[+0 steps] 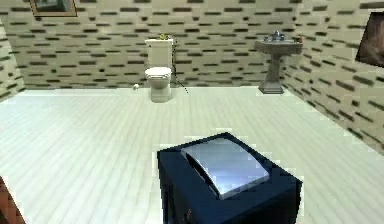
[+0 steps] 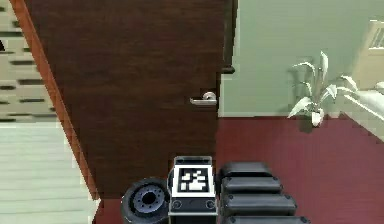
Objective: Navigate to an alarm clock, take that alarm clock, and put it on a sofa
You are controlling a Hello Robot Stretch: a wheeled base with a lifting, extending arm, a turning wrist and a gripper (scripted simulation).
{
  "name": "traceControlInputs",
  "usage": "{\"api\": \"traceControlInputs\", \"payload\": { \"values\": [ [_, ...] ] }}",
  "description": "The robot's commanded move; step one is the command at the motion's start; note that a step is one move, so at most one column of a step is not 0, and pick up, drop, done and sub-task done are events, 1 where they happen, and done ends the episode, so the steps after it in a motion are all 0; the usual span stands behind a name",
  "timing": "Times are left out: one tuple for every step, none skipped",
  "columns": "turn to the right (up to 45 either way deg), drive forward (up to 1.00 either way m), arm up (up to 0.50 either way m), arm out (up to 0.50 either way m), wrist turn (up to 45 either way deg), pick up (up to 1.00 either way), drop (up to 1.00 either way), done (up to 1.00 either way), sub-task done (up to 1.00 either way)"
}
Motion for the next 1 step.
{"api": "traceControlInputs", "payload": {
  "values": [
    [-27.0,0.0,0.0,0.0,0.0,0.0,0.0,0.0,0.0]
  ]
}}
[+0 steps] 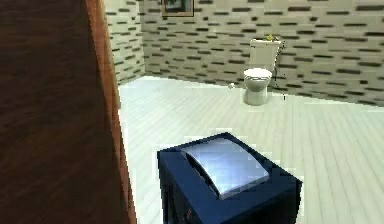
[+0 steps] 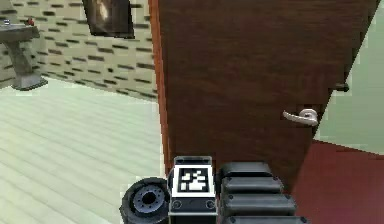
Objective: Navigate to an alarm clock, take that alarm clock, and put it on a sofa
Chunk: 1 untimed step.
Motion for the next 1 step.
{"api": "traceControlInputs", "payload": {
  "values": [
    [0.0,0.85,0.0,0.0,0.0,0.0,0.0,0.0,0.0]
  ]
}}
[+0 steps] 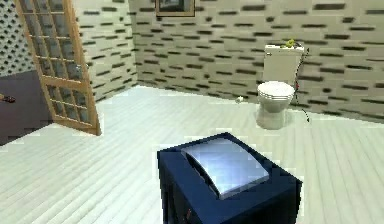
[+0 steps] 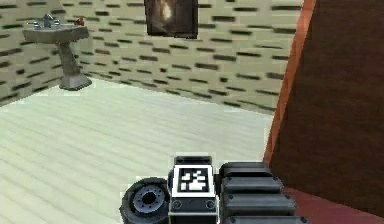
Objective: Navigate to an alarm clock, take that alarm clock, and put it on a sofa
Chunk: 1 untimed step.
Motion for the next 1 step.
{"api": "traceControlInputs", "payload": {
  "values": [
    [-18.0,0.0,0.0,0.0,0.0,0.0,0.0,0.0,0.0]
  ]
}}
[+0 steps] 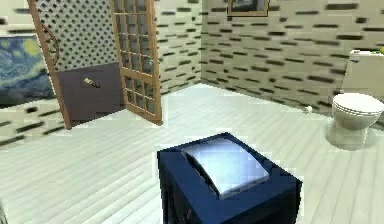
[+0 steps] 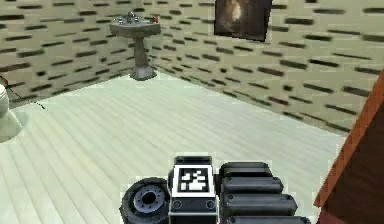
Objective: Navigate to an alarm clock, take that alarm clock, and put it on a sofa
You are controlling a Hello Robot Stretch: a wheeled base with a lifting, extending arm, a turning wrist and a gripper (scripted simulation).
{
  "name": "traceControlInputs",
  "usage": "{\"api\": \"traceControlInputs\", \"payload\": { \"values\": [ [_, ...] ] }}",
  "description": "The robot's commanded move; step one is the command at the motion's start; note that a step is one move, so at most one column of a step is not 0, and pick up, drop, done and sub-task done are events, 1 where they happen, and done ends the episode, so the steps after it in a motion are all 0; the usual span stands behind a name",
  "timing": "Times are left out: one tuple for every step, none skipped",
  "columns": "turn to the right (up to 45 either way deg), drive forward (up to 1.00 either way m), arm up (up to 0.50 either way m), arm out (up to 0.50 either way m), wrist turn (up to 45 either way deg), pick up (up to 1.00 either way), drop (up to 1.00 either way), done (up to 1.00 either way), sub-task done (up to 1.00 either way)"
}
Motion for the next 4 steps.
{"api": "traceControlInputs", "payload": {
  "values": [
    [0.0,0.3,0.0,0.0,0.0,0.0,0.0,0.0,0.0],
    [-27.0,0.0,0.0,0.0,0.0,0.0,0.0,0.0,0.0],
    [-3.0,0.0,0.0,0.0,0.0,0.0,0.0,0.0,0.0],
    [0.0,1.0,0.0,0.0,0.0,0.0,0.0,0.0,0.0]
  ]
}}
